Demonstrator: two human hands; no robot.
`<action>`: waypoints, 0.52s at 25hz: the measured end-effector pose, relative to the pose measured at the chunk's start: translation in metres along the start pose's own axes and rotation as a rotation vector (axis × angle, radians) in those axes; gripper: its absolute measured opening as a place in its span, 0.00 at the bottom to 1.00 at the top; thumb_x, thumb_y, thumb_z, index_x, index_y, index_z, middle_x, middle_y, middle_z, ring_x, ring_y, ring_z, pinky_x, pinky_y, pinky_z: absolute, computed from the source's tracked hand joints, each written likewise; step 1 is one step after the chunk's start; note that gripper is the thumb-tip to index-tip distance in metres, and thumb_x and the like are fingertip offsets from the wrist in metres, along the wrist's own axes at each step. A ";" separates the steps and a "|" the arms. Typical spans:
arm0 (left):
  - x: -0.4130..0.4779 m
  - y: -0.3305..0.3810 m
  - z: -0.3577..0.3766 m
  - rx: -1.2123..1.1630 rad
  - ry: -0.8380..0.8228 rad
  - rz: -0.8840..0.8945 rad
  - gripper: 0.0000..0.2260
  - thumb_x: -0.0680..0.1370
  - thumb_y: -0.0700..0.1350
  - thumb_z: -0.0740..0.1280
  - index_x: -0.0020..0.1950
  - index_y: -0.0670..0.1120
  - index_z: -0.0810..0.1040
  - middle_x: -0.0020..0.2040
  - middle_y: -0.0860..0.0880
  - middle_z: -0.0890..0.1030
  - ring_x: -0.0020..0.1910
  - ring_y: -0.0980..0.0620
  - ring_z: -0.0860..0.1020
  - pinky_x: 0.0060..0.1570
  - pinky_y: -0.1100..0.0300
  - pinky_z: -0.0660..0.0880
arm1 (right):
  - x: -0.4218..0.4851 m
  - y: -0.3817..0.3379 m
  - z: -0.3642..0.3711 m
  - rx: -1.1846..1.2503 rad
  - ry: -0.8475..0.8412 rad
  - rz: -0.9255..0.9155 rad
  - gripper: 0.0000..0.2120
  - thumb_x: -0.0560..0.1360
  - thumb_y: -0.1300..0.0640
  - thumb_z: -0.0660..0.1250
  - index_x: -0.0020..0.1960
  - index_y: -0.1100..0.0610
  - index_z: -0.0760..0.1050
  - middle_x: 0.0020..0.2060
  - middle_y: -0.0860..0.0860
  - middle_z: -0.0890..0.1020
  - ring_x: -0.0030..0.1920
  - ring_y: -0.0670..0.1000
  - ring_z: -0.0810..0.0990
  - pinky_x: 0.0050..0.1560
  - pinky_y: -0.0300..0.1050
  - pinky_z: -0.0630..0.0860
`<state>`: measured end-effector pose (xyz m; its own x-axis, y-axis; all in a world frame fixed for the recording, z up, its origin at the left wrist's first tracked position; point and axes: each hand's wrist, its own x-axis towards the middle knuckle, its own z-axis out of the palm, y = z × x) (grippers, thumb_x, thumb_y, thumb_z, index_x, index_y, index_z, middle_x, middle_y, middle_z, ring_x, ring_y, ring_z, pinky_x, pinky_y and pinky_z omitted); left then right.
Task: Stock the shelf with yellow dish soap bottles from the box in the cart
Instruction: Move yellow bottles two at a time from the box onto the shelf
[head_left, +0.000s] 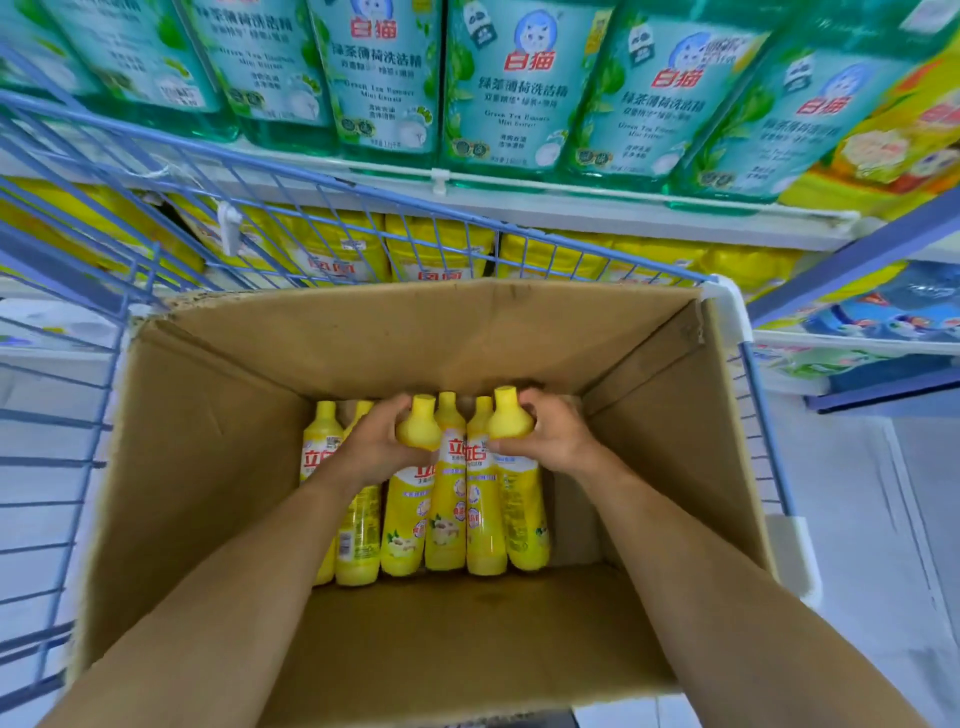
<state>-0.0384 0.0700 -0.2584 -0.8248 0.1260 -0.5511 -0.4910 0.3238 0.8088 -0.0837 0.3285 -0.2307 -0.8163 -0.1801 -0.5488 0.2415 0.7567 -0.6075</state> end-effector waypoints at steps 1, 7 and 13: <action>-0.012 0.019 -0.005 0.020 -0.002 0.021 0.30 0.59 0.47 0.82 0.58 0.47 0.77 0.56 0.42 0.82 0.56 0.46 0.82 0.58 0.43 0.79 | -0.011 -0.012 -0.011 0.012 0.012 -0.032 0.38 0.55 0.37 0.81 0.58 0.55 0.78 0.50 0.51 0.84 0.49 0.50 0.81 0.47 0.44 0.77; -0.102 0.181 -0.043 -0.053 -0.034 0.175 0.31 0.62 0.37 0.82 0.63 0.44 0.76 0.58 0.45 0.84 0.55 0.50 0.82 0.59 0.47 0.79 | -0.103 -0.127 -0.107 0.176 0.072 -0.256 0.31 0.59 0.47 0.83 0.57 0.57 0.80 0.51 0.54 0.86 0.53 0.54 0.85 0.57 0.59 0.81; -0.194 0.360 -0.078 -0.009 -0.068 0.395 0.36 0.65 0.34 0.81 0.70 0.41 0.70 0.59 0.41 0.83 0.57 0.44 0.83 0.57 0.46 0.80 | -0.207 -0.237 -0.227 0.292 0.166 -0.464 0.27 0.65 0.57 0.83 0.60 0.61 0.79 0.56 0.56 0.85 0.56 0.53 0.84 0.61 0.60 0.79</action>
<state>-0.0767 0.0891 0.1555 -0.9304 0.3008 -0.2097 -0.1428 0.2297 0.9627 -0.0914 0.3292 0.1572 -0.9372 -0.3330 -0.1037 -0.0462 0.4132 -0.9095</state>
